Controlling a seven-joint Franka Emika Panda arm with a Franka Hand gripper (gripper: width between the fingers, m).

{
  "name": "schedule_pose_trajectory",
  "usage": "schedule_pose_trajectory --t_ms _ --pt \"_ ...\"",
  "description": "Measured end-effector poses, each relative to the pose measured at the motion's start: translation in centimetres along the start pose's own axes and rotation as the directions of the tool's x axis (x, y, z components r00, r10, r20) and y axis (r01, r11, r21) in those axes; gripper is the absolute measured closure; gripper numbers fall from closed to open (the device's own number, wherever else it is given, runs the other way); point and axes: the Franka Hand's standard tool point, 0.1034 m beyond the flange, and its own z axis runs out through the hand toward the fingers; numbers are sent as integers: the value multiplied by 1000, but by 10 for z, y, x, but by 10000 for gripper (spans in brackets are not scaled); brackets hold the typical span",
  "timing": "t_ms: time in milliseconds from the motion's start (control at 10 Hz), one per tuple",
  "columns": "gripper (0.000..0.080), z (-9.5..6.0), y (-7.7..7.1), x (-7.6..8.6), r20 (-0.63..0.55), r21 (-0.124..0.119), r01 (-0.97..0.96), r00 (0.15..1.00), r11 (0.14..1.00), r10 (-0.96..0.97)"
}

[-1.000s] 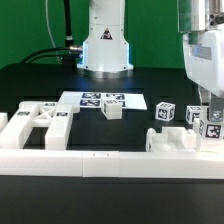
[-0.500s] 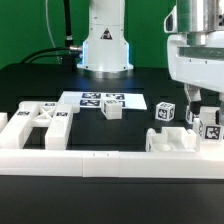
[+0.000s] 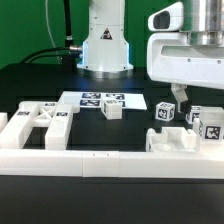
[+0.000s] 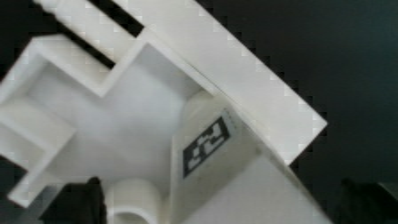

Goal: Assemble chair

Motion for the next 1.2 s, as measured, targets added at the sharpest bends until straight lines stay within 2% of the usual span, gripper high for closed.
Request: schedule_pose_trajectory --t_ms 200,400,600,700,800,900,1000,1100,1200 --pt "150 2 -4 4 4 -23 253 968 967 -253" --pt "150 2 -5 4 14 -29 348 937 937 -348" --pt "150 1 -7 3 11 -61 488 873 871 -488" --pt "150 1 -8 2 11 -62 519 855 853 -519" --pt "281 1 -7 2 14 -62 574 818 816 -575" --pt "281 1 -7 2 14 -61 566 824 822 -566" --pt "421 1 -7 2 13 -61 553 833 831 -554" --pt "514 1 -7 2 12 -61 543 839 837 -544" --pt "514 1 -7 2 12 -61 543 839 837 -544"
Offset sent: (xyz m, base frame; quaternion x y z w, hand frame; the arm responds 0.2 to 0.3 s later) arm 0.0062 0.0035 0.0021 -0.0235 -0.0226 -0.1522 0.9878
